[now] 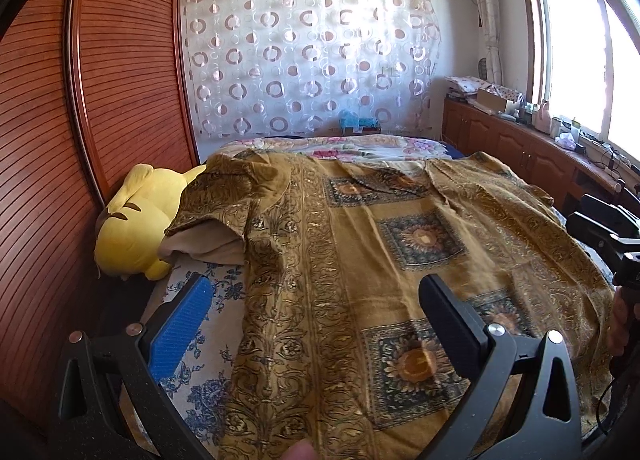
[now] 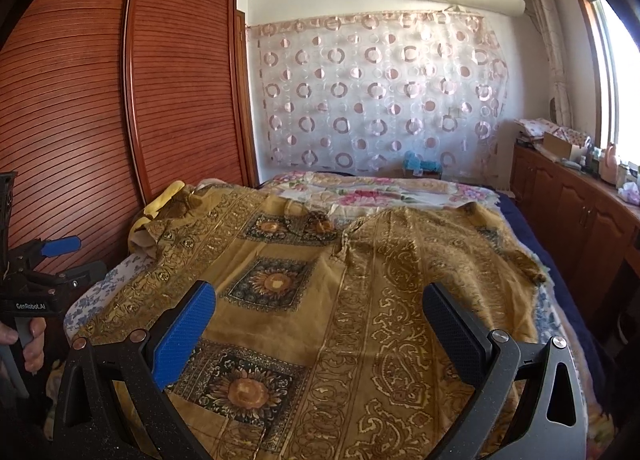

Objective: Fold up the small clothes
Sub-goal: 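Lower the left gripper to the shirt edge near the plush toy and grasp it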

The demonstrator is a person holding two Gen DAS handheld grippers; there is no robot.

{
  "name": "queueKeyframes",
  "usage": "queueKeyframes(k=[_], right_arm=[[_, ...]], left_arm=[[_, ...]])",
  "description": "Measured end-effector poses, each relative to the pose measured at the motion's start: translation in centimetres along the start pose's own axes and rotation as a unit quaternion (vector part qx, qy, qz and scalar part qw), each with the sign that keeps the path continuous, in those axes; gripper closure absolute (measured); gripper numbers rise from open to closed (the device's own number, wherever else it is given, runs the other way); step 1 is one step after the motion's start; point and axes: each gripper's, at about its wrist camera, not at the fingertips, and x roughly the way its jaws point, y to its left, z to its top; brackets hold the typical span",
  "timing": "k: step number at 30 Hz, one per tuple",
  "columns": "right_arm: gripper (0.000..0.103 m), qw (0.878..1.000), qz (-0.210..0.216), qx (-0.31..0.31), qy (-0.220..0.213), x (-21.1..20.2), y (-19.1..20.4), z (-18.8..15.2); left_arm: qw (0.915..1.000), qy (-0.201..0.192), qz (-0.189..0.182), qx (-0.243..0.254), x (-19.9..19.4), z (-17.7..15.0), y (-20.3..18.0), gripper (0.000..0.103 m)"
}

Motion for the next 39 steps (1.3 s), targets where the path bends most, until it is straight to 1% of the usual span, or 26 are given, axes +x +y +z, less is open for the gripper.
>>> queueKeyframes(k=[2,4,6,7,9,12,16,21,23,25,26,29,30,34,36,39], right_arm=[[0.0,1.0,0.008,-0.003,0.01,1.1,0.1,0.0],[0.0,1.0,0.014,-0.007,0.021,2.1,0.3,0.1],[0.0,0.999,0.024,-0.01,0.036,3.4,0.2,0.1],[0.0,0.999,0.028,-0.01,0.042,4.1,0.3,0.1],[0.0,0.997,0.043,-0.01,0.057,5.4,0.5,0.3],[0.0,0.996,0.045,-0.012,0.071,6.6,0.8,0.7],[0.0,0.995,0.055,-0.009,0.08,7.7,1.2,1.6],[0.0,0.994,0.068,-0.03,0.084,8.4,2.0,2.0],[0.0,0.993,0.065,-0.04,0.088,9.0,2.2,2.1],[0.0,0.993,0.056,-0.048,0.093,9.4,2.2,2.2],[0.0,0.993,0.058,-0.051,0.091,9.5,2.6,2.3],[0.0,0.991,0.055,-0.067,0.097,10.0,3.4,2.4],[0.0,0.991,0.056,-0.069,0.099,10.1,3.5,2.4],[0.0,0.989,0.056,-0.077,0.11,10.2,3.7,2.5],[0.0,0.989,0.059,-0.077,0.116,10.2,3.7,2.4],[0.0,0.987,0.062,-0.079,0.128,10.6,4.2,2.0]], left_arm=[[1.0,0.008,0.0,-0.001,0.6,0.1,0.9,0.0],[0.9999,0.013,0.009,-0.003,1.2,0.2,2.1,0.0],[0.9996,0.015,0.026,0.001,1.8,0.4,3.1,0.0],[0.999,0.018,0.041,0.007,2.2,0.6,3.7,0.0],[0.9981,0.027,0.055,0.01,3.0,0.8,4.7,0.0],[0.9981,0.037,0.049,0.001,4.1,1.2,6.8,0.0],[0.9976,0.05,0.037,-0.03,5.6,1.9,9.6,0.0],[0.996,0.064,0.029,-0.055,7.6,3.1,12.1,0.001],[0.9953,0.072,0.032,-0.057,8.7,3.6,13.0,0.002],[0.9944,0.082,0.033,-0.058,9.7,4.1,13.8,0.005],[0.9939,0.088,0.028,-0.061,10.2,4.3,14.2,0.007],[0.989,0.115,0.001,-0.093,12.1,4.8,15.8,0.012],[0.9859,0.127,-0.009,-0.109,12.8,4.8,16.4,0.014],[0.9782,0.15,-0.022,-0.141,14.4,4.9,17.8,0.022],[0.9744,0.158,-0.028,-0.158,15.0,4.9,18.4,0.029],[0.9662,0.175,-0.037,-0.186,16.1,4.7,19.2,0.035]])
